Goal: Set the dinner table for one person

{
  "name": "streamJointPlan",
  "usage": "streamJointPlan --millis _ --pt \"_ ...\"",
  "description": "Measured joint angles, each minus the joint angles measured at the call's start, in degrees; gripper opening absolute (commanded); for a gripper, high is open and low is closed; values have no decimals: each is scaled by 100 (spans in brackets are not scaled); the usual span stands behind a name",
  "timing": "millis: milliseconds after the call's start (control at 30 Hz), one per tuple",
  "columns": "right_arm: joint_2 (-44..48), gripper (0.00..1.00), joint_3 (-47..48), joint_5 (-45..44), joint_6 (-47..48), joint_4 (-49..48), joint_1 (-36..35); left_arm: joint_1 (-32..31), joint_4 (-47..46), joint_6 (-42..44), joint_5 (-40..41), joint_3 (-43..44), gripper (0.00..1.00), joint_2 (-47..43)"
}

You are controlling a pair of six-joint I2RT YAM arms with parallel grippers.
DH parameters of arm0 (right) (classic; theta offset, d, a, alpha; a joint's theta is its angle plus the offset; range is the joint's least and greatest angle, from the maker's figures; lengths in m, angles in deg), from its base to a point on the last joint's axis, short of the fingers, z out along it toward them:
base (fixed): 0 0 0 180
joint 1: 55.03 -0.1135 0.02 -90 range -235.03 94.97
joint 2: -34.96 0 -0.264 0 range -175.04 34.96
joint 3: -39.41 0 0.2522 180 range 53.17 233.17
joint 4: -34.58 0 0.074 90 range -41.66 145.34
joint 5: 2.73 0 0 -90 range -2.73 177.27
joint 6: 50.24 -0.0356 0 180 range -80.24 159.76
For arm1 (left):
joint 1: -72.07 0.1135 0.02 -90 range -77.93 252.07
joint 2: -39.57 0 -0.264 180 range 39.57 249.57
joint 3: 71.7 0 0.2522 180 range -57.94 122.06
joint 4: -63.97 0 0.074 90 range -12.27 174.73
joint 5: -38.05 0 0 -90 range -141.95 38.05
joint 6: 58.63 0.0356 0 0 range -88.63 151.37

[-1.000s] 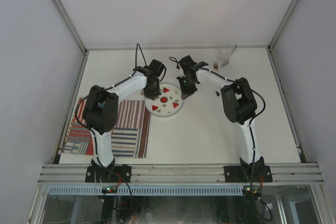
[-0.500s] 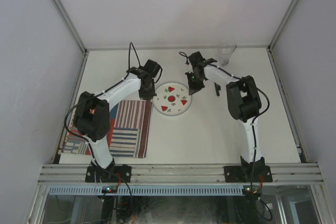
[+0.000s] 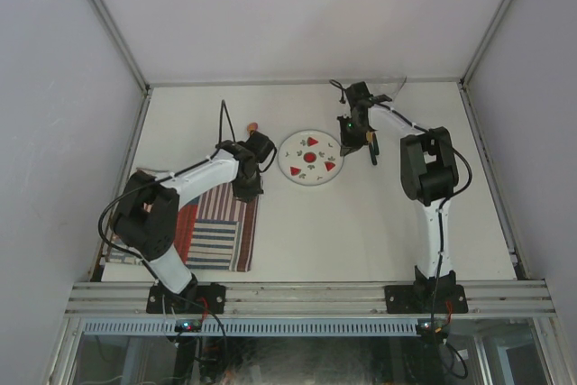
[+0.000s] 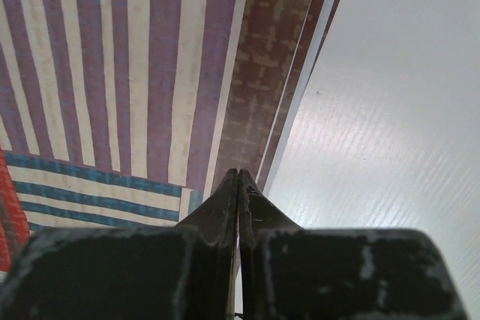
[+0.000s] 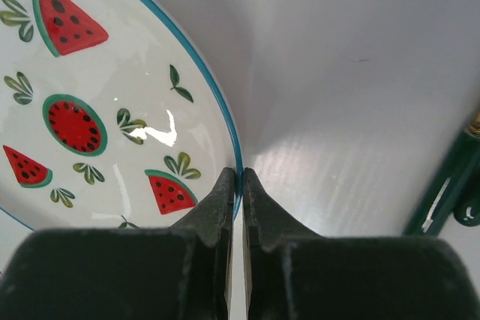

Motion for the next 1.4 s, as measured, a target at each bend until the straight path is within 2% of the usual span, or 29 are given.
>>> streamJointPlan --millis 167,300,467,700,900,1200,1400 --pt "-33 0 46 13 0 -4 -184 -31 -195 -68 20 -46 0 184" --pt "-33 0 46 28 0 -4 -251 -28 -345 -87 7 4 0 728" --pt "-33 0 46 48 0 -13 -243 -28 -361 -72 -31 90 0 804" --pt "-33 0 46 63 2 -9 -155 -26 260 118 -76 804 0 1340" --pt "-33 0 46 68 20 -7 -52 -26 221 208 -146 1381 0 1738" --pt "-33 0 46 87 31 -7 -13 -24 -155 195 -278 1779 0 1974" --pt "-33 0 46 85 37 -7 -35 -24 61 203 -52 1801 1 1875"
